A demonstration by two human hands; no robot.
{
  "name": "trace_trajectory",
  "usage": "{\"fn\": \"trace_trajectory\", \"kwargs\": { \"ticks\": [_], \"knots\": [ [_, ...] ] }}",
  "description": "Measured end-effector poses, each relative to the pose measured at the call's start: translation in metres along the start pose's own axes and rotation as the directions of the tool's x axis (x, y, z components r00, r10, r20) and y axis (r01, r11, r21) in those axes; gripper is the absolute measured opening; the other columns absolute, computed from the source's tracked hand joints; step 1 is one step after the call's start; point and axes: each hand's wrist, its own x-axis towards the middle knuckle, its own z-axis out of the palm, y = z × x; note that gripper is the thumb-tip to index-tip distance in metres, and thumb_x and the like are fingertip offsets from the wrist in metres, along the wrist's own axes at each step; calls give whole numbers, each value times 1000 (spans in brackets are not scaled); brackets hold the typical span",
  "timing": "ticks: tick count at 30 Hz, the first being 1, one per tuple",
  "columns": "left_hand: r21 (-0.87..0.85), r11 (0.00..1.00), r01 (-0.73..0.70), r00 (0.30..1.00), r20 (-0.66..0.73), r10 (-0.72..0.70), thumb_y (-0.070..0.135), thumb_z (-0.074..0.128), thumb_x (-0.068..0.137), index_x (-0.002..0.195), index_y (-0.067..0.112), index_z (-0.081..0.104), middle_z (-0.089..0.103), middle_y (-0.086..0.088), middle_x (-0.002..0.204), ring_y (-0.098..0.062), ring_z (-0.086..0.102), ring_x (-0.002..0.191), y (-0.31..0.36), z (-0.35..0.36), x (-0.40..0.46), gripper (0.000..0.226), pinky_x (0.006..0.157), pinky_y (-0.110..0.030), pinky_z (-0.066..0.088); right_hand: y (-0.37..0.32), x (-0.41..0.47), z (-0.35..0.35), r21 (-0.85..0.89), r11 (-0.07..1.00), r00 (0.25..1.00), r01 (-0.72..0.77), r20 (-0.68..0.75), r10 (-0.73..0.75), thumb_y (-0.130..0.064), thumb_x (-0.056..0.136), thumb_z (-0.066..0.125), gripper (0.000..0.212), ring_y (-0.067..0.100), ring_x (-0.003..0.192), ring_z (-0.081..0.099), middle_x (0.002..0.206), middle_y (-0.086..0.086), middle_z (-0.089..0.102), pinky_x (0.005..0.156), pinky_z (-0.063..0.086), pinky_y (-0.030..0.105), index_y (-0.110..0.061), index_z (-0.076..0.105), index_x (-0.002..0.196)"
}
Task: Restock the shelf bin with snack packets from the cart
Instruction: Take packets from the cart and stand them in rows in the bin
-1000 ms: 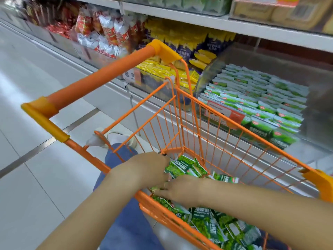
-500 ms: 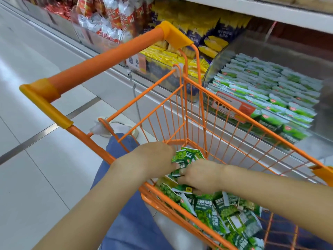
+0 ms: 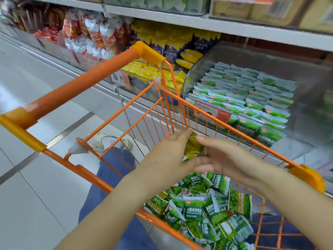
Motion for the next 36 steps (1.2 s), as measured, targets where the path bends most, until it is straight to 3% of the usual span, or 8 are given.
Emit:
{"fn": "trace_trajectory", "kwargs": {
  "ticks": [3, 8, 11, 14, 18, 23, 31, 36],
  "knots": [
    [-299, 950, 93, 986, -107, -130, 40, 55, 95, 137, 23, 46, 66, 8, 103, -18, 62, 104, 4, -3, 8, 46, 77, -21, 46, -5, -1, -8, -165, 981, 962, 104, -235, -142, -52, 75, 67, 28, 10, 94, 70, 102, -3, 74, 86, 53, 31, -29, 72, 90],
    [-866, 457, 203, 966, 100, -238, 28, 66, 84, 124, 8, 58, 65, -9, 122, -17, 67, 104, 27, -12, 19, 46, 72, -26, 58, -20, -14, -19, -181, 947, 867, 264, -387, -315, -46, 67, 67, 36, 3, 81, 65, 79, 1, 67, 74, 53, 18, -12, 67, 79],
    [-862, 492, 125, 974, 13, -224, 15, 64, 87, 103, 13, 64, 75, 1, 95, -12, 71, 88, 44, -16, 28, 16, 71, -28, 59, -28, -23, -20, -309, 916, 828, 255, -420, -372, -50, 66, 75, 45, 11, 62, 45, 60, 2, 39, 60, 39, 27, -11, 51, 66],
    [-846, 526, 85, 979, -27, -202, 10, 67, 85, 87, 23, 59, 73, 15, 73, -1, 69, 74, 62, -14, 41, 15, 64, -20, 57, -36, -37, -36, -362, 896, 747, 259, -513, -423, -49, 60, 74, 40, 9, 62, 52, 58, -11, 48, 70, 44, 42, -15, 55, 68],
    [-803, 596, 28, 995, -35, -95, 21, 67, 85, 98, 16, 70, 75, 4, 92, -6, 70, 84, 90, -8, 60, 14, 67, -19, 56, -45, -72, -63, -398, 871, 731, 289, -495, -469, -25, 74, 79, 25, 15, 72, 60, 81, 18, 67, 73, 52, 42, -9, 72, 90],
    [-691, 715, -110, 994, -64, 91, 43, 56, 93, 91, 18, 74, 68, -1, 77, -8, 63, 79, 134, 21, 105, 31, 70, -35, 54, -52, -127, -115, -540, 817, 609, 202, -584, -536, -18, 77, 75, 5, 9, 64, 57, 70, 3, 68, 59, 46, 26, -16, 73, 82],
    [239, 959, -152, 988, 13, 153, 55, 20, 100, 141, 18, 42, 53, -6, 138, -25, 44, 129, 155, 93, 174, 60, 107, -38, 28, -41, -193, -232, -632, 764, 221, -126, -769, -600, -24, 78, 78, 15, 27, 66, 66, 62, 7, 64, 63, 48, 41, -24, 66, 68],
    [334, 928, -165, 986, 41, 161, 56, 16, 99, 140, 17, 44, 44, -4, 145, -23, 39, 132, 152, 101, 178, 63, 105, -35, 31, -53, -163, -282, -578, 741, 238, -341, -816, -527, -28, 81, 74, 19, 33, 82, 64, 86, 14, 69, 69, 49, 39, -10, 70, 84]
  ]
}}
